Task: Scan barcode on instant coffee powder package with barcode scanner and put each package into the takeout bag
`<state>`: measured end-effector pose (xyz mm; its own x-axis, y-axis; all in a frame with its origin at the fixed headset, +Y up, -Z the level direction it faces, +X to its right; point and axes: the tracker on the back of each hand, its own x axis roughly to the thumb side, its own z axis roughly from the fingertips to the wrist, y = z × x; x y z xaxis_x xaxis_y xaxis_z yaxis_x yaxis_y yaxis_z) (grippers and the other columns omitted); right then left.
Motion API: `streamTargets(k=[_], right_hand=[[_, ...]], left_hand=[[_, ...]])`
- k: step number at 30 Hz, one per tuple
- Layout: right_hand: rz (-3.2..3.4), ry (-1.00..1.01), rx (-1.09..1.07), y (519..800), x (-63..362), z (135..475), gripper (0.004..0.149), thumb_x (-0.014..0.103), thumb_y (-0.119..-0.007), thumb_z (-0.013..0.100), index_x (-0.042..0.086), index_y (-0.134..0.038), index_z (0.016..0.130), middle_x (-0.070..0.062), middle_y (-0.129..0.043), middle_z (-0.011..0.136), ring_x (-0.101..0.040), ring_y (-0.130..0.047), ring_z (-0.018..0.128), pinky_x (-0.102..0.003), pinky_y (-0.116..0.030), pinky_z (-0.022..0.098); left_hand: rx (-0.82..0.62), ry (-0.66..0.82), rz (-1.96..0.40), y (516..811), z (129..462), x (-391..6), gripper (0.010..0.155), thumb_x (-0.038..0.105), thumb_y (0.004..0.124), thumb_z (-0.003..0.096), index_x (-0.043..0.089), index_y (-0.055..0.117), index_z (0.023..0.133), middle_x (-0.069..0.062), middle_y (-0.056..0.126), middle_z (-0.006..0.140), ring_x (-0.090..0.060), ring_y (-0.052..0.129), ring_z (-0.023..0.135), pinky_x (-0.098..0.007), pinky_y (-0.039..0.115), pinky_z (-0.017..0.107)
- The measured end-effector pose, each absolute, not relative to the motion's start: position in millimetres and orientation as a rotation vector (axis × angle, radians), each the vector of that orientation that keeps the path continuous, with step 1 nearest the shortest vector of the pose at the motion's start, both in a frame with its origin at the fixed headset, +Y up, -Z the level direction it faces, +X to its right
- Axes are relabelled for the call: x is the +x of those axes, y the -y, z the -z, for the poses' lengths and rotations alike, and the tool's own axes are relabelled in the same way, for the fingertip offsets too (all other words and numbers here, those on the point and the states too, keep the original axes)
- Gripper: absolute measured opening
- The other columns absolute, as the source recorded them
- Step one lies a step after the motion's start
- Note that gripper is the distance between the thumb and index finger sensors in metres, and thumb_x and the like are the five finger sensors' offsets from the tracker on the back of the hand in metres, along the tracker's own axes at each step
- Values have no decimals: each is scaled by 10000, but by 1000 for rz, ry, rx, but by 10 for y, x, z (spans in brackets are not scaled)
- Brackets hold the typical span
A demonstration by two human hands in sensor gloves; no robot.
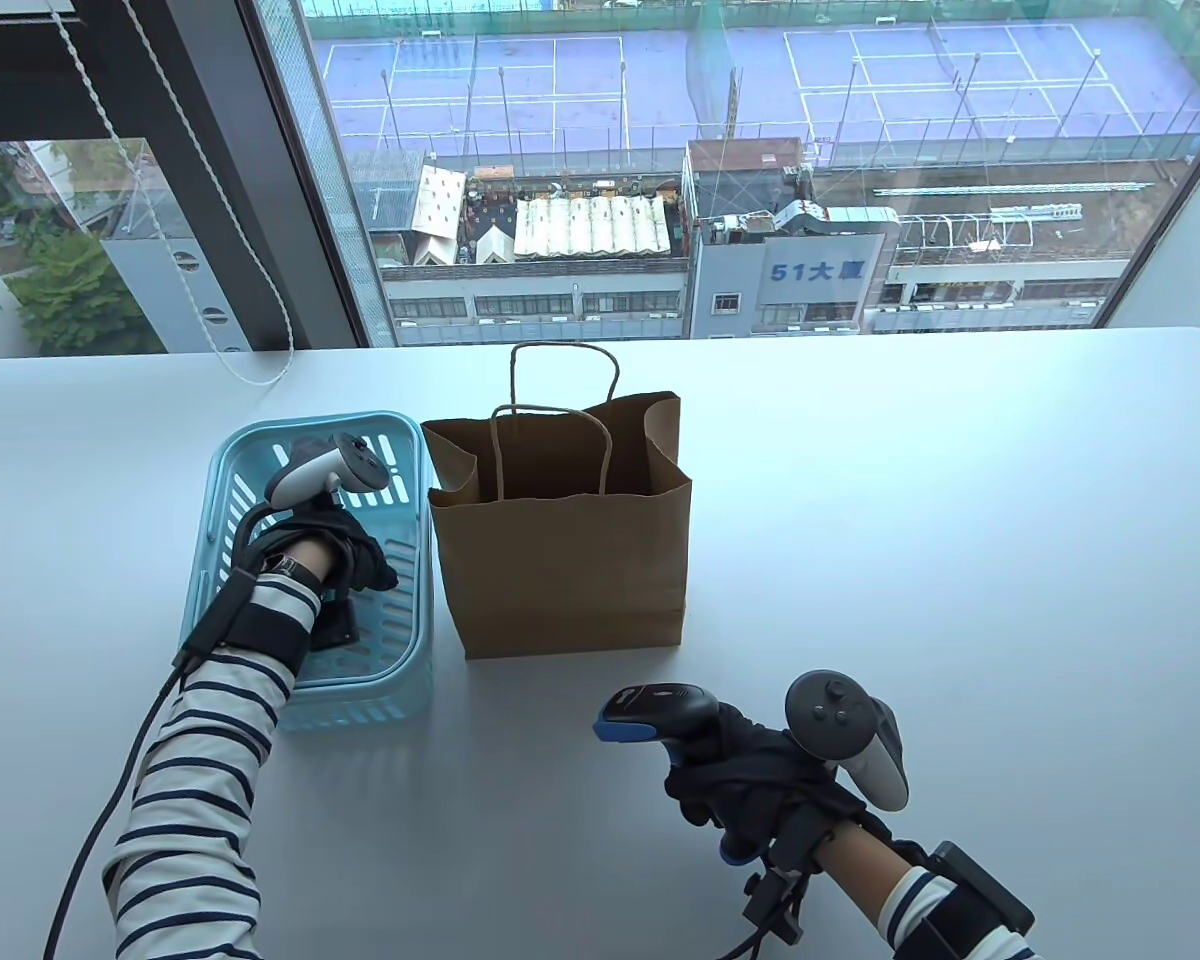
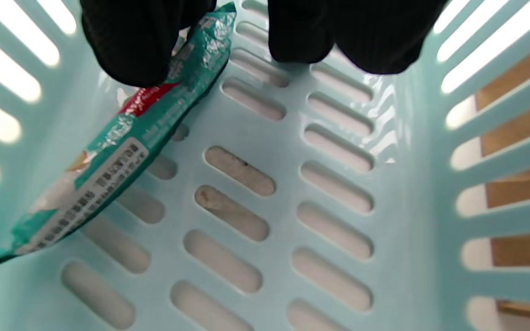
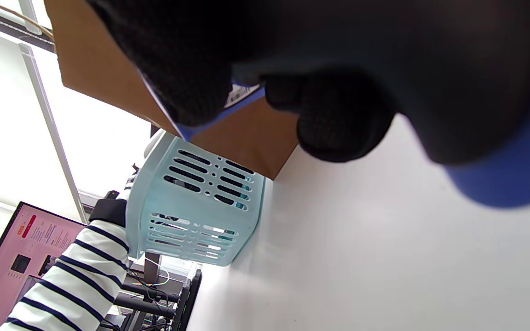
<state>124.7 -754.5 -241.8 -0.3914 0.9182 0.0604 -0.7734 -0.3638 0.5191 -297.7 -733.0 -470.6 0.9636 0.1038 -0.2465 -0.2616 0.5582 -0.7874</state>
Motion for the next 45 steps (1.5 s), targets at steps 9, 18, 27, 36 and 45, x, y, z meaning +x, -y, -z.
streamTargets(k=[9, 18, 27, 36, 45], right_hand=[[-1930, -506, 397, 7551, 1257, 2417, 632, 297, -854, 496, -45, -539, 923, -189, -818, 752, -361, -957, 472, -501, -817, 355], [-1930, -499, 399, 7547, 1260, 2421, 633, 297, -854, 496, -45, -538, 924, -189, -818, 753, -363, -956, 473, -502, -816, 355], [-1931, -497, 403, 7552, 1262, 2424, 633, 298, -854, 496, -45, -538, 924, -189, -817, 753, -363, -956, 473, -502, -816, 356], [-1933, -492, 405, 7556, 1260, 2426, 633, 299, -855, 495, -44, -539, 923, -191, -818, 752, -362, -957, 473, -502, -816, 356], [-1933, -498, 400, 7566, 1261, 2427, 633, 297, -854, 496, -46, -538, 923, -189, -818, 752, -362, -956, 473, -502, -816, 356]], left_hand=[[-1037, -217, -47, 7458, 4697, -2939, 615, 374, 846, 412, 202, 577, 937, -409, 549, 959, -535, 936, 689, -440, 921, 450], [-924, -199, 16, 7425, 4739, -2941, 418, 272, 904, 382, 214, 793, 781, -261, 775, 879, -384, 1060, 626, -372, 979, 366], [-997, -155, 17, 7443, 4693, -2853, 457, 289, 881, 397, 326, 759, 836, -310, 689, 951, -436, 961, 755, -424, 916, 480], [-768, -204, -17, 7125, 4790, -2976, 323, 284, 931, 356, 268, 882, 674, -142, 923, 780, -324, 1069, 627, -399, 946, 411], [-287, 28, -506, 5737, 4392, -3239, 821, 181, 804, 422, 460, 268, 977, -107, 800, 824, -269, 1011, 657, -360, 920, 450]])
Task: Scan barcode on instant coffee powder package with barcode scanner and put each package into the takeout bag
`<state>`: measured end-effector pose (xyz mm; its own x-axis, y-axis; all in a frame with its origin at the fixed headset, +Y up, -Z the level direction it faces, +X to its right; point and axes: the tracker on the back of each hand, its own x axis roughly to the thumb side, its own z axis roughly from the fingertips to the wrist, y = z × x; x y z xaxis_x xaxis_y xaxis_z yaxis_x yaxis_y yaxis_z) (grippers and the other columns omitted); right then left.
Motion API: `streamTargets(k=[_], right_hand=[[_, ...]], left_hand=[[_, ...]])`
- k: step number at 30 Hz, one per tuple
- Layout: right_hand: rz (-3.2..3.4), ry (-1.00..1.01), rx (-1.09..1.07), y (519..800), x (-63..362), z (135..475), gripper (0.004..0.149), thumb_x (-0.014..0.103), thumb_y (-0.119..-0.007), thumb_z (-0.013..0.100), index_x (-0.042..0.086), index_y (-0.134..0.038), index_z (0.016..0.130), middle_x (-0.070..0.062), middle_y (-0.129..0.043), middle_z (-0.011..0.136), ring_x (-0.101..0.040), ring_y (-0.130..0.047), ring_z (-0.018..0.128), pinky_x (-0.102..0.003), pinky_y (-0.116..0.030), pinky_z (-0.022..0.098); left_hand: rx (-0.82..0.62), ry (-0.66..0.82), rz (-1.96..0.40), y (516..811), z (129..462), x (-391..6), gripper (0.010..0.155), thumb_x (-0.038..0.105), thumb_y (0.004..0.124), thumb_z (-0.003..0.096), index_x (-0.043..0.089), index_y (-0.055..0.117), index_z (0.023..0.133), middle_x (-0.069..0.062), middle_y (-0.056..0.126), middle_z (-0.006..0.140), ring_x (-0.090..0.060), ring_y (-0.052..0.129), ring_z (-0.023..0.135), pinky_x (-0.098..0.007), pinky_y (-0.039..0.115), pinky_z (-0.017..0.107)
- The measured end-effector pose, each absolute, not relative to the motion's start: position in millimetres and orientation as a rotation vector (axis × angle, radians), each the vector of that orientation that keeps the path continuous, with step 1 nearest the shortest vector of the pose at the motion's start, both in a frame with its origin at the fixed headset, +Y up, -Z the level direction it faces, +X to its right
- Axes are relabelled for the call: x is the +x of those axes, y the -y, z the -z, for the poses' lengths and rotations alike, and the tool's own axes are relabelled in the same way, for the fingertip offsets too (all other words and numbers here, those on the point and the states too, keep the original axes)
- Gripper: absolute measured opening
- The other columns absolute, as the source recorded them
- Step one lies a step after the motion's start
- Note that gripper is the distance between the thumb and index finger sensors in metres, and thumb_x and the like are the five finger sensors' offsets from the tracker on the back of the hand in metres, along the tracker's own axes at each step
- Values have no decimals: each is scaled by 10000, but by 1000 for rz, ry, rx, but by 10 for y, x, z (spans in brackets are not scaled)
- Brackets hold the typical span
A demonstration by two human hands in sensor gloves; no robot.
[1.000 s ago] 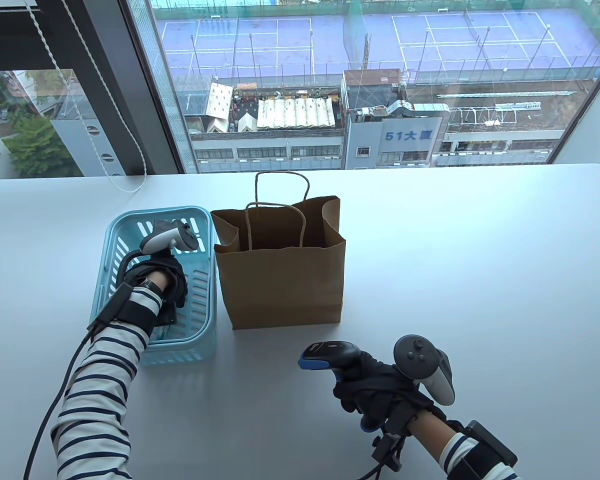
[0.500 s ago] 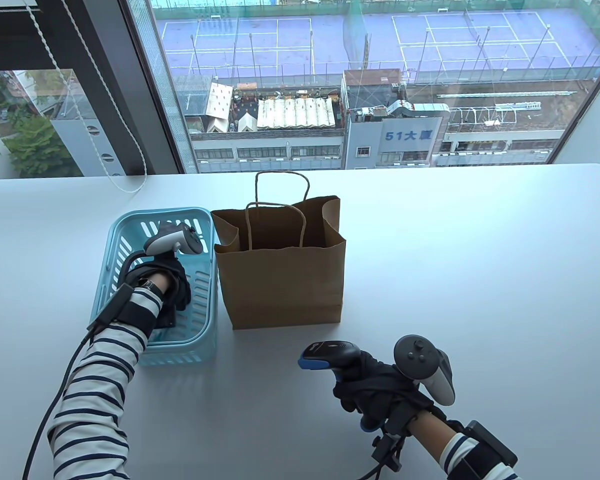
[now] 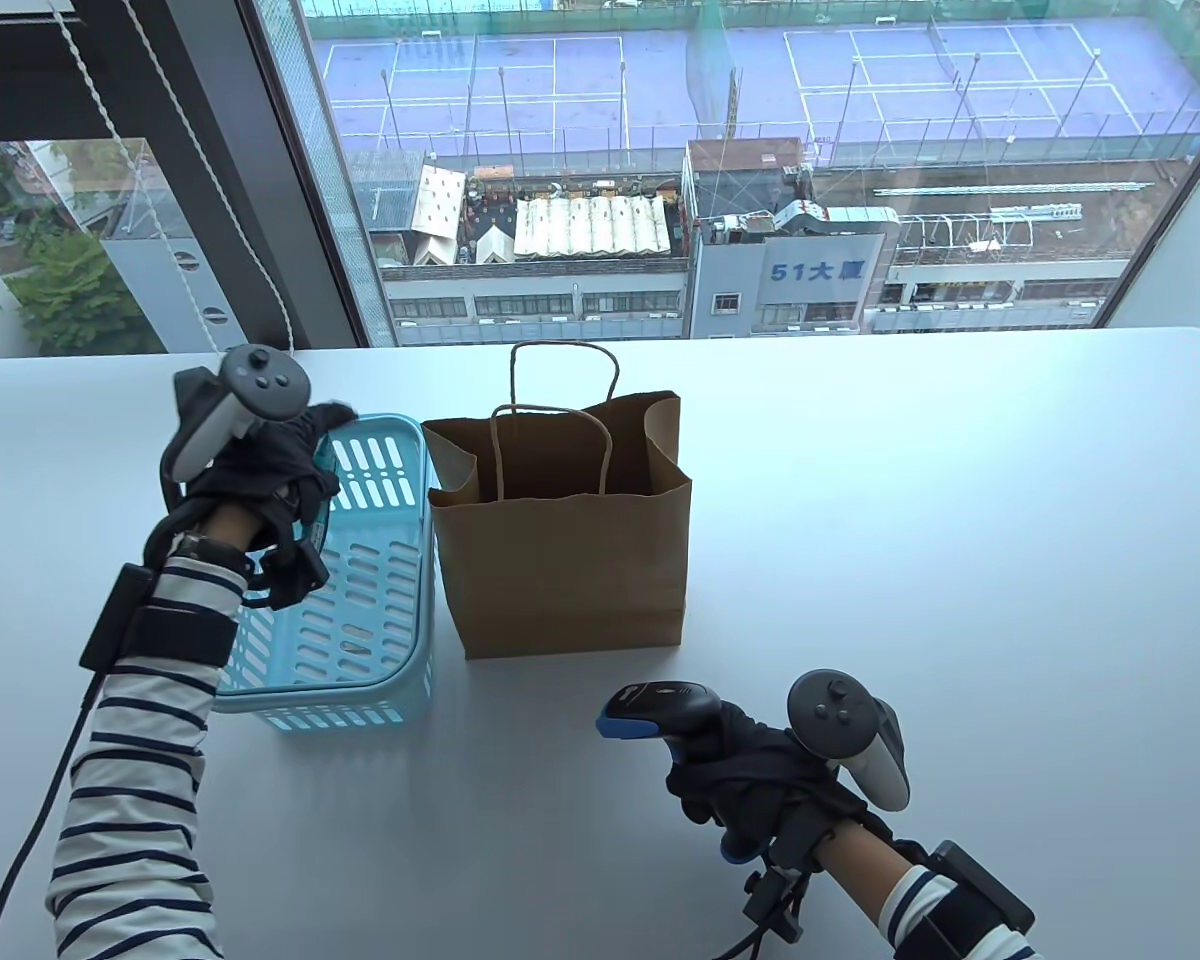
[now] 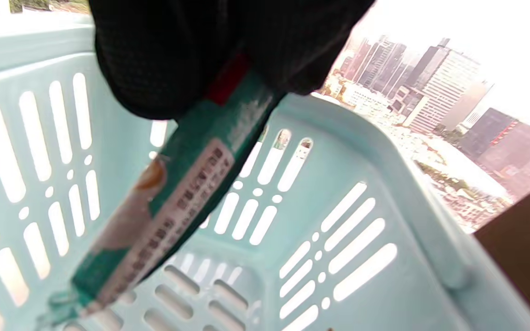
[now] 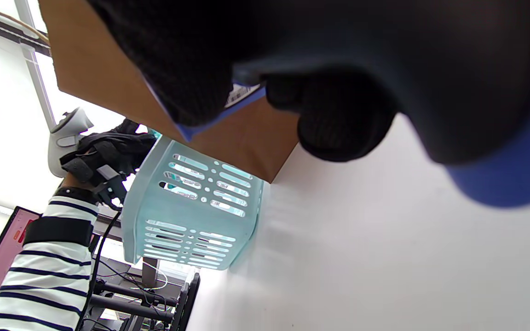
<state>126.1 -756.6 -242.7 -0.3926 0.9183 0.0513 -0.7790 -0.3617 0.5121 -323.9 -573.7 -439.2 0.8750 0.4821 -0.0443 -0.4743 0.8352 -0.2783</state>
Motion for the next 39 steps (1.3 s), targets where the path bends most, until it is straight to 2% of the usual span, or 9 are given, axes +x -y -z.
streamTargets(k=[3, 9, 14, 19, 25, 29, 31, 35, 39], right_hand=[[-1934, -498, 401, 7567, 1260, 2427, 633, 298, -854, 496, -46, -538, 923, -189, -818, 753, -362, -956, 473, -502, -816, 356], [-1933, -493, 403, 7565, 1256, 2425, 632, 299, -854, 495, -45, -539, 923, -188, -818, 752, -361, -957, 474, -502, -816, 355], [-1928, -489, 408, 7569, 1240, 2422, 633, 300, -853, 496, -44, -538, 923, -187, -818, 753, -361, -957, 474, -500, -818, 356], [-1908, -478, 422, 7567, 1207, 2407, 632, 301, -853, 496, -44, -539, 923, -186, -819, 752, -358, -958, 475, -500, -819, 357], [-1878, -354, 515, 7476, 1154, 2362, 620, 332, -877, 485, -43, -586, 883, -178, -876, 708, -359, -1025, 497, -495, -885, 349], [-1851, -269, 654, 7388, 1105, 2311, 607, 342, -861, 502, 11, -573, 922, -129, -877, 695, -305, -1018, 415, -463, -876, 315], [-1875, -224, 702, 7350, 1089, 2291, 679, 334, -866, 493, -2, -531, 979, -124, -868, 710, -310, -1002, 418, -476, -856, 331], [-1970, -256, 777, 7334, 1028, 2255, 713, 265, -916, 436, 13, -537, 986, -135, -858, 737, -343, -986, 458, -517, -833, 376], [-1996, -312, 754, 7367, 1004, 2254, 604, 238, -924, 424, 46, -644, 923, -150, -843, 749, -359, -968, 478, -538, -813, 393]], left_hand=[[-126, 125, -591, 5442, 4139, -3352, 595, 146, 792, 407, 376, 596, 919, -107, 812, 819, -276, 1028, 665, -358, 948, 456], [224, 285, -594, 5182, 3449, -3539, 353, 242, 911, 353, 296, 736, 655, -69, 914, 750, -197, 1141, 561, -202, 1044, 332], [406, 422, -567, 5274, 2839, -3562, 310, 296, 961, 331, 272, 783, 584, -63, 959, 704, -154, 1179, 486, -154, 1064, 277], [464, 545, -582, 5531, 2403, -3411, 281, 317, 966, 334, 265, 788, 545, -63, 966, 686, -146, 1184, 461, -149, 1066, 260], [457, 763, -507, 5985, 2032, -2889, 221, 341, 884, 390, 235, 756, 535, -88, 959, 666, -151, 1185, 401, -186, 1063, 212], [478, 825, -227, 6298, 1923, -2496, 216, 373, 832, 411, 244, 724, 546, -74, 964, 630, -117, 1171, 302, -191, 1026, 136], [484, 842, -143, 6455, 1906, -2379, 216, 385, 814, 418, 248, 712, 551, -69, 970, 610, -92, 1166, 270, -177, 1018, 114], [434, 879, -71, 6742, 1896, -2253, 223, 380, 806, 427, 241, 698, 564, -83, 961, 610, -93, 1162, 285, -180, 1018, 122], [404, 907, -75, 6835, 1879, -2215, 228, 378, 803, 428, 238, 690, 569, -85, 954, 617, -96, 1158, 288, -183, 1014, 127]])
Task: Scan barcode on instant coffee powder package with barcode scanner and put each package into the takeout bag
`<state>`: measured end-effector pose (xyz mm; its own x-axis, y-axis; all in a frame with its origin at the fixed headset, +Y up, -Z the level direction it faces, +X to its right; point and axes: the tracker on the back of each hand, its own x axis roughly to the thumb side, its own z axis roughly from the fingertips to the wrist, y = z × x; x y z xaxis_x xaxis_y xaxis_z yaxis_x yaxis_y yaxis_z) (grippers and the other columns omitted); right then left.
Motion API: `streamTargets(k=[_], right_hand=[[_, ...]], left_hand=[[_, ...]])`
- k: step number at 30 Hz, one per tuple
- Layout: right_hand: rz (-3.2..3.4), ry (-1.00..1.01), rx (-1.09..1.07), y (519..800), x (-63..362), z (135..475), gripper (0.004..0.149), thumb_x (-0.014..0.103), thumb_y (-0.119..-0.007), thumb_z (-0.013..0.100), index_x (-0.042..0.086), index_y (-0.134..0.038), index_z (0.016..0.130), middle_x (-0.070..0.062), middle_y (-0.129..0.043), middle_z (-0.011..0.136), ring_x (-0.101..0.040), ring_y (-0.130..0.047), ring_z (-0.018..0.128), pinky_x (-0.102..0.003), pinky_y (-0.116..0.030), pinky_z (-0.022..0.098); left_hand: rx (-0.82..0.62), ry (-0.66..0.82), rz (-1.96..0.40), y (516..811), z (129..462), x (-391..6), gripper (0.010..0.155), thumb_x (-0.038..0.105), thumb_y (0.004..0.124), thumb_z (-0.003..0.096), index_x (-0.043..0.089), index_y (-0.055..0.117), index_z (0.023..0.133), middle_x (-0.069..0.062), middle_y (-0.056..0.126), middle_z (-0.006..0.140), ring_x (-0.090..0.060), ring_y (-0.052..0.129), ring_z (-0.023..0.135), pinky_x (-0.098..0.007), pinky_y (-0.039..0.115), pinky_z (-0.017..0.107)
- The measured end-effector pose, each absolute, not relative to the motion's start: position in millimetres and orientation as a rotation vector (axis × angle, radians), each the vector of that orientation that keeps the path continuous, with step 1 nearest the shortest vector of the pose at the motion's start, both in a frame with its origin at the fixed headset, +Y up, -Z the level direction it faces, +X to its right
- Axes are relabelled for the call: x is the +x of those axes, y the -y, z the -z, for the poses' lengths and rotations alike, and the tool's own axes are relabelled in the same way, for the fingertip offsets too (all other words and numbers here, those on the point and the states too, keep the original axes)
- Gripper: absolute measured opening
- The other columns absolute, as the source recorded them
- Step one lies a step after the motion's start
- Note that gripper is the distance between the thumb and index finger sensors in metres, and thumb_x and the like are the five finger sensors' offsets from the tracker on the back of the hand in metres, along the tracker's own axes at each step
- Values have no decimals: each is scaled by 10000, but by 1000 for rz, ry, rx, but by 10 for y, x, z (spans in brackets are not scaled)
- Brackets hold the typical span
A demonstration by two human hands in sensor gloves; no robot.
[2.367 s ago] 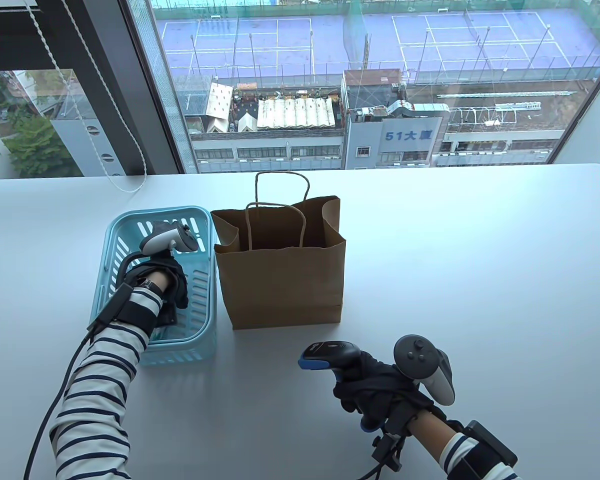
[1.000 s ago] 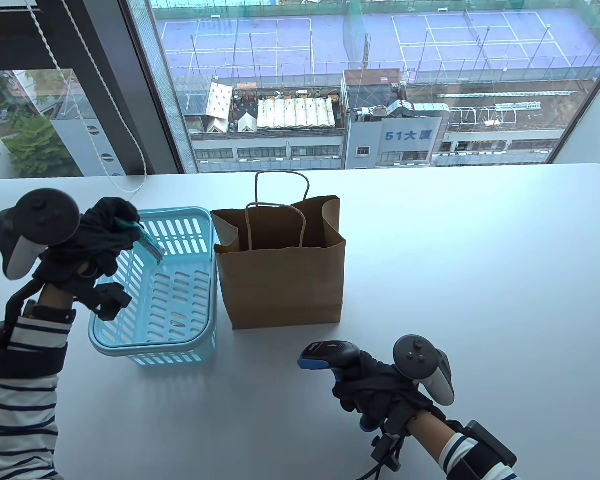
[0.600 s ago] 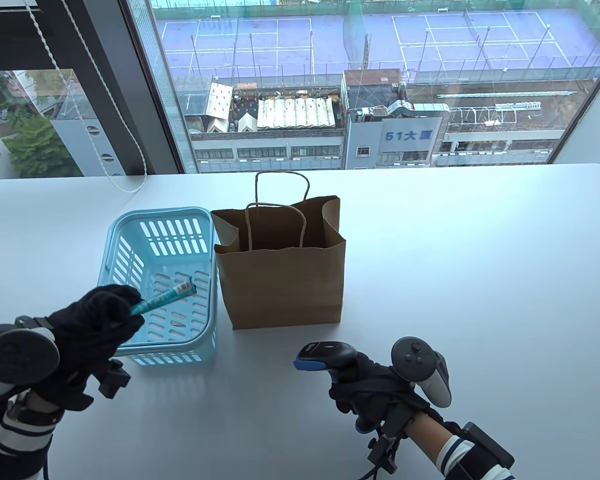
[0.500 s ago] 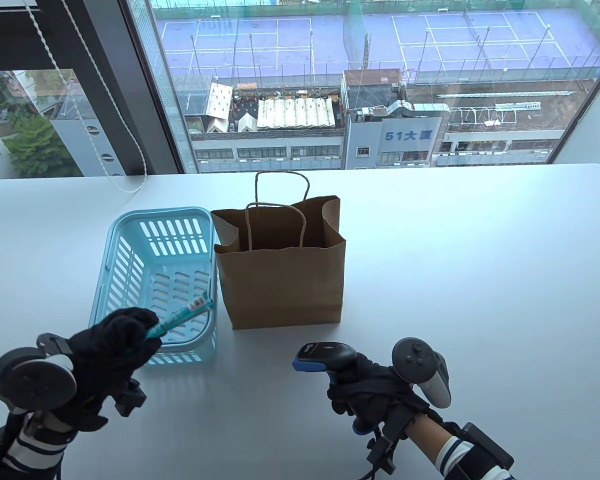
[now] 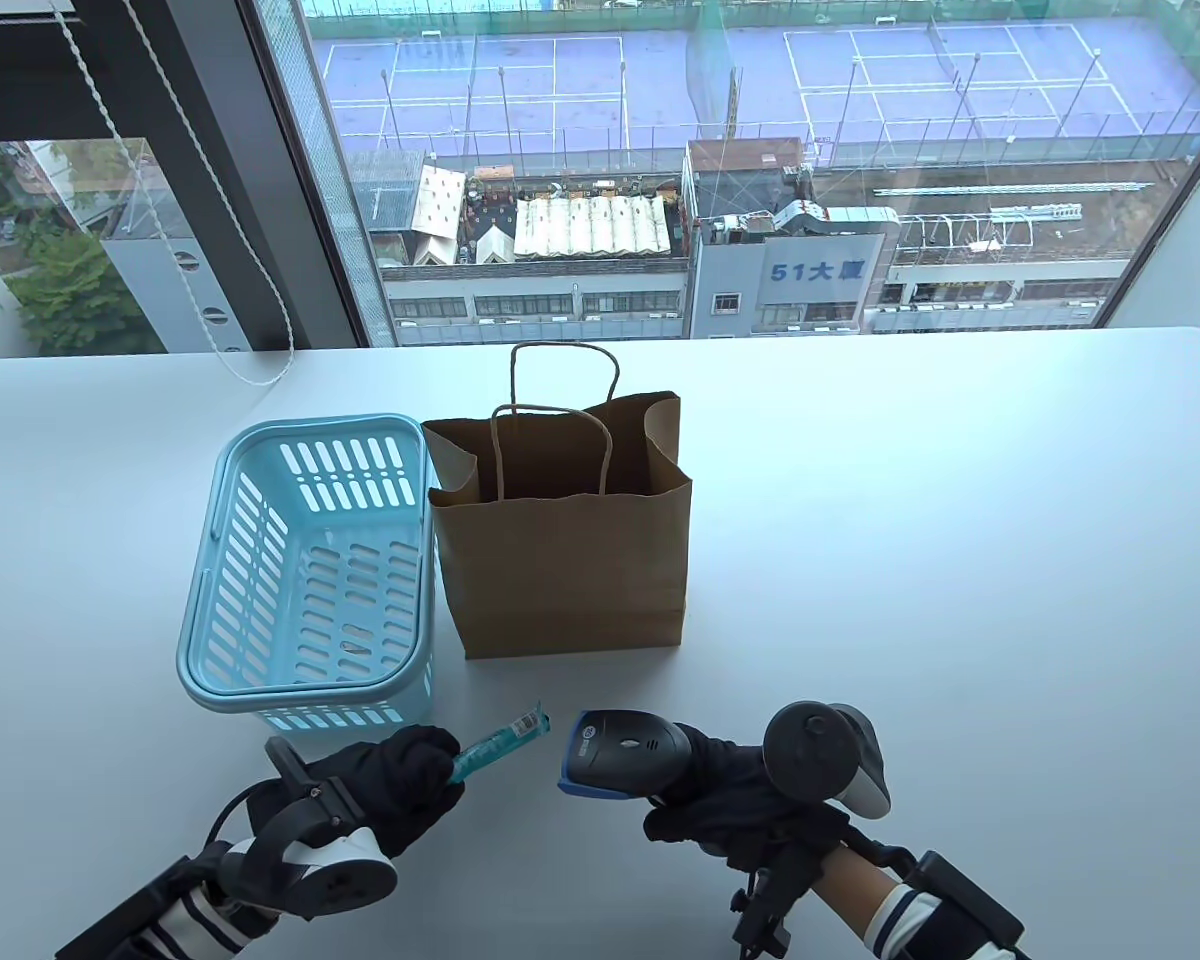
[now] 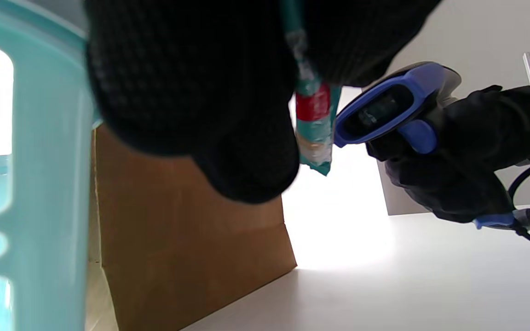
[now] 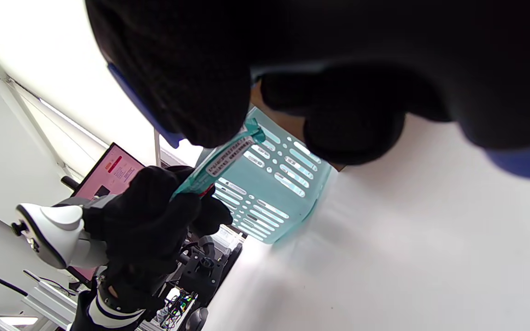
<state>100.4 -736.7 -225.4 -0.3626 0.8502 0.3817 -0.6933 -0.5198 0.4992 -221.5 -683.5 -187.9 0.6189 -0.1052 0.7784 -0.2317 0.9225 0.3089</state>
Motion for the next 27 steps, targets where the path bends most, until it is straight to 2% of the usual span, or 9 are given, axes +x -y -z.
streamTargets(k=[4, 9, 13, 18, 24, 27], right_hand=[[-1997, -277, 691, 7387, 1031, 2268, 602, 236, -912, 434, 25, -627, 921, -165, -823, 760, -360, -962, 479, -538, -811, 390], [-2043, -275, 716, 7397, 1015, 2271, 616, 239, -910, 434, -29, -607, 899, -157, -823, 748, -335, -970, 468, -519, -826, 377], [-1983, -327, 748, 7410, 1027, 2285, 746, 248, -905, 440, -28, -481, 987, -142, -826, 756, -327, -977, 462, -508, -830, 376], [-1926, -326, 756, 7405, 1052, 2316, 713, 273, -896, 445, -52, -489, 932, -130, -833, 745, -307, -987, 439, -481, -843, 354], [-1940, -510, 828, 7503, 1265, 2479, 683, 276, -898, 448, -55, -521, 912, -145, -841, 734, -321, -989, 432, -487, -841, 343], [-1961, -581, 835, 7540, 1333, 2509, 670, 270, -901, 450, -52, -537, 912, -156, -847, 730, -333, -990, 432, -495, -839, 341]], left_hand=[[388, 910, -98, 6850, 1884, -2203, 230, 376, 804, 429, 238, 688, 571, -85, 950, 623, -100, 1156, 294, -188, 1013, 133], [379, 911, -114, 6857, 1887, -2205, 231, 377, 801, 430, 239, 684, 574, -84, 946, 628, -104, 1154, 303, -195, 1011, 141], [380, 905, -116, 6855, 1892, -2215, 234, 377, 802, 430, 239, 684, 577, -85, 944, 632, -109, 1153, 310, -199, 1010, 145], [384, 900, -118, 6852, 1896, -2230, 239, 381, 808, 425, 241, 688, 578, -83, 947, 629, -112, 1152, 308, -205, 1008, 145], [386, 900, -128, 6816, 1900, -2279, 262, 400, 817, 414, 244, 697, 588, -75, 952, 577, -95, 1143, 258, -203, 993, 106], [438, 900, -107, 6742, 1872, -2320, 285, 406, 798, 421, 240, 682, 622, -73, 939, 561, -96, 1128, 240, -211, 977, 92]])
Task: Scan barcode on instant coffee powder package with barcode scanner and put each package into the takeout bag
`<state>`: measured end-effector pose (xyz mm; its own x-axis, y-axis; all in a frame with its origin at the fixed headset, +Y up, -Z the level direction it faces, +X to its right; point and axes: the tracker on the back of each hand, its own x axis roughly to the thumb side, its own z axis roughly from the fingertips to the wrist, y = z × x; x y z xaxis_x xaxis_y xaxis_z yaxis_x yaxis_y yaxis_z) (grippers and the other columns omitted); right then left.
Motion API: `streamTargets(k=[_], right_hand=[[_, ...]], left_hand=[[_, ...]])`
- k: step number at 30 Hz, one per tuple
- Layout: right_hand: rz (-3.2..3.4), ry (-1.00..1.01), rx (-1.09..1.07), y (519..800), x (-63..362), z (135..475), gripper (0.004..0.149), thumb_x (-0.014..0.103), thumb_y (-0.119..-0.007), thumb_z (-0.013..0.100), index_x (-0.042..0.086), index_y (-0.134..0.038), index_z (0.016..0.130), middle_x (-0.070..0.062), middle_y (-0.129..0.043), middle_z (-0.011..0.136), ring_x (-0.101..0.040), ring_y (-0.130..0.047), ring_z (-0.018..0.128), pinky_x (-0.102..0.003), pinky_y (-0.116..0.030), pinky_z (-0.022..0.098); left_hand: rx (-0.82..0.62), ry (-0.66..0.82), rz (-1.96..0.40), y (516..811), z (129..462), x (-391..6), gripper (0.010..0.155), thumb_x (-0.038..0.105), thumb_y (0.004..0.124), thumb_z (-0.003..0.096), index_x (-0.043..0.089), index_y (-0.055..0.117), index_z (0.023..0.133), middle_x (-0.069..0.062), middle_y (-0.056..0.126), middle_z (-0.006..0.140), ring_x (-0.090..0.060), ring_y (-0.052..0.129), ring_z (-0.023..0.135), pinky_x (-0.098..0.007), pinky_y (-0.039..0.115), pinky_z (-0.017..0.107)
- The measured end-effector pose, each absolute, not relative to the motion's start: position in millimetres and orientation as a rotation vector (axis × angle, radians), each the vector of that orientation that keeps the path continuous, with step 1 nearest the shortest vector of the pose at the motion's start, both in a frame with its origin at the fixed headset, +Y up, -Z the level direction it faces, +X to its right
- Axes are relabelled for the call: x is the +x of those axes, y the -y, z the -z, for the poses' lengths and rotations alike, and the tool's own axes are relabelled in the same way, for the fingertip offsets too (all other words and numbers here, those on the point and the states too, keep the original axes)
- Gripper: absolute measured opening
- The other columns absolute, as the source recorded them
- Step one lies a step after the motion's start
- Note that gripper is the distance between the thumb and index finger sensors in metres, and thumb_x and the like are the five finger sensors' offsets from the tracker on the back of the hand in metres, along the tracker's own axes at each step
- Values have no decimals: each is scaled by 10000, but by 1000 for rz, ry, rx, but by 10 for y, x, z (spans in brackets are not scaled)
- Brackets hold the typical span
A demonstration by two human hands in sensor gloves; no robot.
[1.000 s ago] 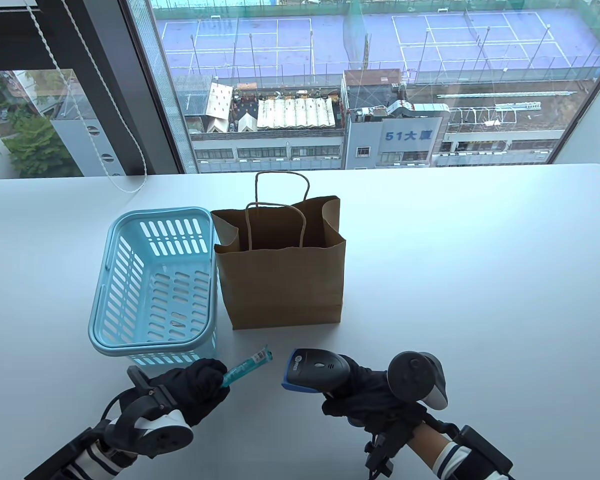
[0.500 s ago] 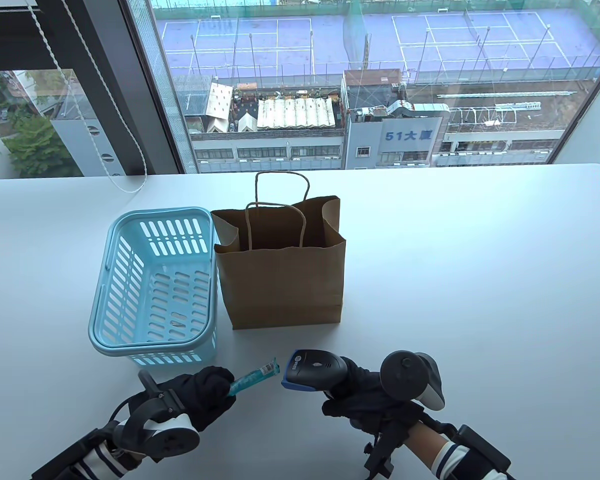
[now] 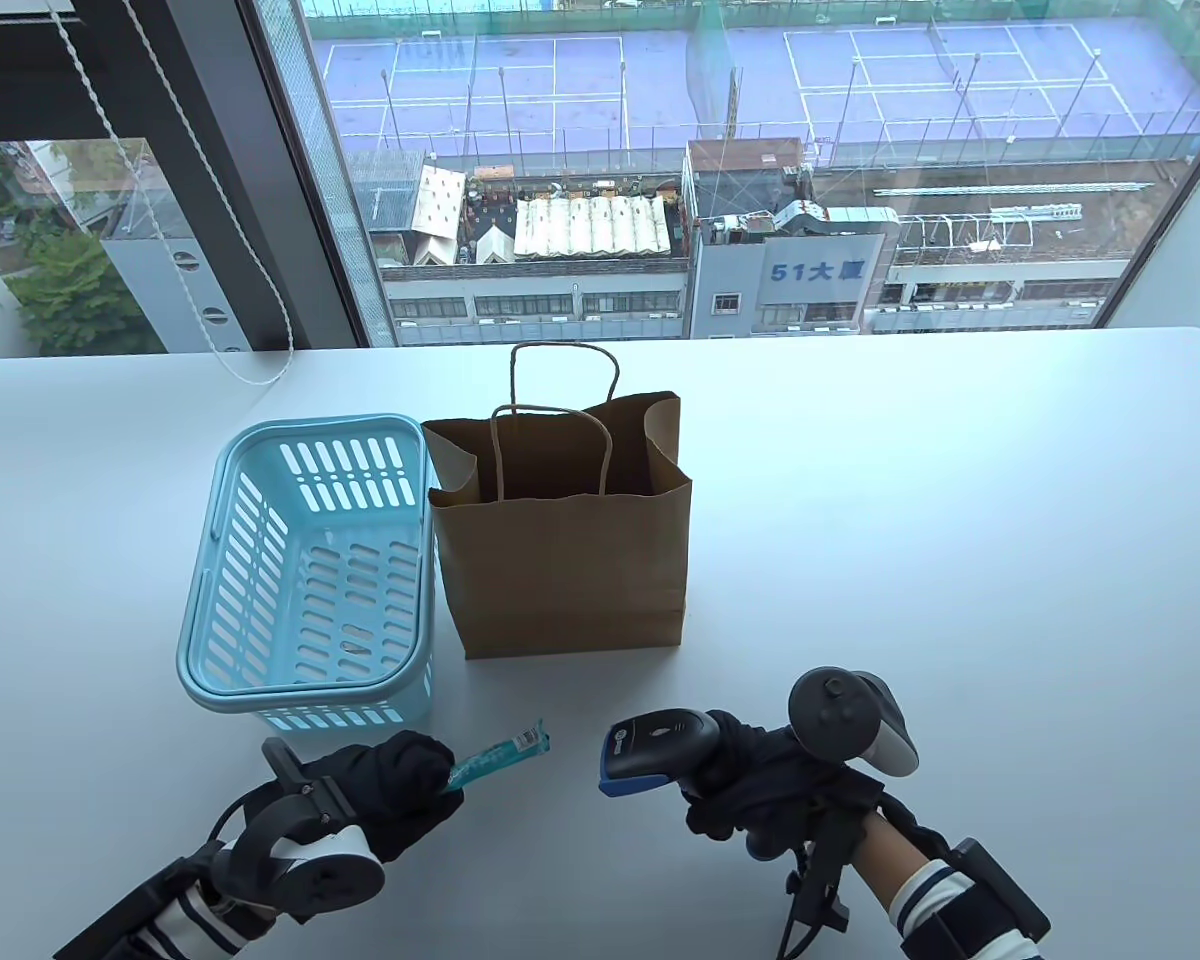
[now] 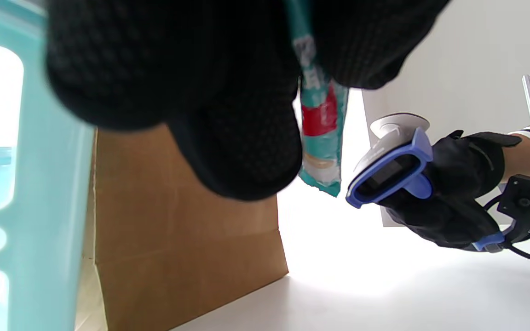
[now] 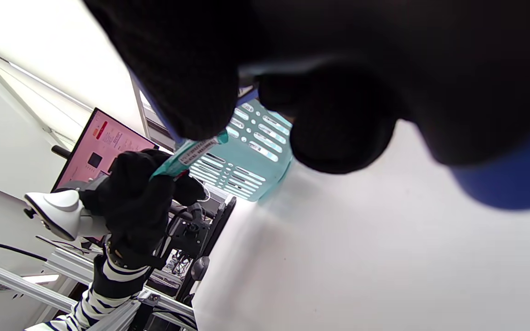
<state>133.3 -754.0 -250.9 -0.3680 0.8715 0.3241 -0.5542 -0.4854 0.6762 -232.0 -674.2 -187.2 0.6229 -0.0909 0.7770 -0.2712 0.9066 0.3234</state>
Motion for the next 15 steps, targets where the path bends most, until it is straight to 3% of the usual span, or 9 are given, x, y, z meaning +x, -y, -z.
streamTargets(k=[7, 12, 15], right_hand=[[-1990, -583, 854, 7511, 1276, 2494, 669, 276, -894, 458, -60, -535, 911, -166, -844, 731, -341, -988, 435, -499, -837, 341], [-1982, -590, 871, 7483, 1217, 2468, 667, 280, -891, 461, -58, -535, 912, -167, -843, 733, -340, -988, 436, -499, -837, 340], [-1991, -603, 882, 7491, 1193, 2462, 667, 280, -891, 460, -58, -535, 912, -167, -844, 733, -340, -988, 437, -498, -837, 342]], left_hand=[[614, 830, -172, 6333, 1783, -2548, 328, 372, 822, 410, 236, 731, 694, -78, 972, 615, -134, 1141, 313, -243, 992, 157], [836, 700, -229, 5618, 1758, -2835, 335, 362, 860, 395, 262, 790, 706, -71, 1001, 680, -170, 1157, 402, -264, 1003, 216], [830, 546, -245, 5089, 1991, -2987, 331, 383, 869, 384, 292, 837, 701, -45, 1018, 700, -175, 1162, 447, -276, 1005, 256]])
